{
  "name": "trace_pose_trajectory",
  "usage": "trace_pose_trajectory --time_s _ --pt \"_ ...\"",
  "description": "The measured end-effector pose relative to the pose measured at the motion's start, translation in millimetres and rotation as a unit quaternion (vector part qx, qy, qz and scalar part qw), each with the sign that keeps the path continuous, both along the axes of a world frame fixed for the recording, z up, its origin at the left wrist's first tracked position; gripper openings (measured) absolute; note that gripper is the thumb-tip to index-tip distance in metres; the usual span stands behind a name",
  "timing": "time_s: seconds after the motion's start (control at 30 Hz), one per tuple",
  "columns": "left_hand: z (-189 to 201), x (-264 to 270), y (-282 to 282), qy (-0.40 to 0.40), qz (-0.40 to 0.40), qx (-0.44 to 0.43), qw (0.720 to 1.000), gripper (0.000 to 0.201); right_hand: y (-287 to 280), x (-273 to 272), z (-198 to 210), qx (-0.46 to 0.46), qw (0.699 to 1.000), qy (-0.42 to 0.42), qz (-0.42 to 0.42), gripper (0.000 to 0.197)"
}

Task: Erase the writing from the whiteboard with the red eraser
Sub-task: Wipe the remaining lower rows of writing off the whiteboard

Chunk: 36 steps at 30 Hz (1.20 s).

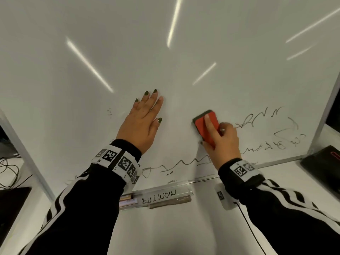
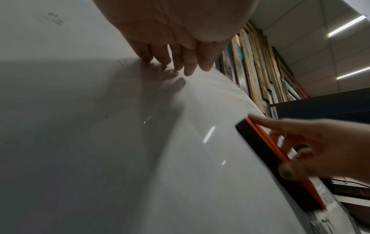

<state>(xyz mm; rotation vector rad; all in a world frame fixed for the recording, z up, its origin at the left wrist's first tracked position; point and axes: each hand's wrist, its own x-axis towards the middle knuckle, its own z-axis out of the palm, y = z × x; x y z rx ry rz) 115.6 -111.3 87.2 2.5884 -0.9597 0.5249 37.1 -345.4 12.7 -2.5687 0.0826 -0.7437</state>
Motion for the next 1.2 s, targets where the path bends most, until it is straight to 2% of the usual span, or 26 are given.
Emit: trace_pose_trajectory --time_s 0.13,0.27,0.47,0.57,0.67,0.8,0.87,0.93,1.07,1.2 --pt "-1 1 0 -0.001 0.007 0.011 1.000 0.056 -8 -1 3 -0.018 1.000 -0.006 0.019 0.085" --pt "-2 -1 -2 0.002 0.013 0.021 1.000 0.057 -8 17 25 0.009 0.999 -0.028 -0.019 0.085" --pt "-3 -3 -7 -0.013 0.035 0.035 0.999 0.057 -16 -10 -6 -0.038 0.999 0.028 0.012 0.085" --pt "-4 -3 -10 -0.013 0.040 0.039 0.998 0.057 -39 3 9 0.027 0.999 0.022 -0.020 0.077" --pt "-4 -5 -15 -0.014 0.044 0.034 0.998 0.057 -52 16 24 0.038 0.997 -0.013 -0.061 0.091" --pt "-6 -8 -29 -0.019 0.033 0.028 0.999 0.056 -50 1 5 0.012 1.000 0.003 -0.029 0.090" --pt "-5 -9 -37 -0.020 0.026 0.022 0.999 0.056 -52 -10 -6 -0.037 0.999 0.014 -0.001 0.092" --pt "-3 -9 -43 -0.023 0.022 0.019 0.999 0.056 -61 -8 0 -0.060 0.998 0.013 0.017 0.092" --pt "-2 -10 -57 -0.025 0.013 0.016 0.999 0.055 -79 14 30 -0.009 0.999 -0.013 -0.028 0.089" --pt "-4 -12 -71 -0.025 0.008 0.018 0.999 0.056 -88 6 20 -0.027 0.999 -0.012 -0.014 0.087"
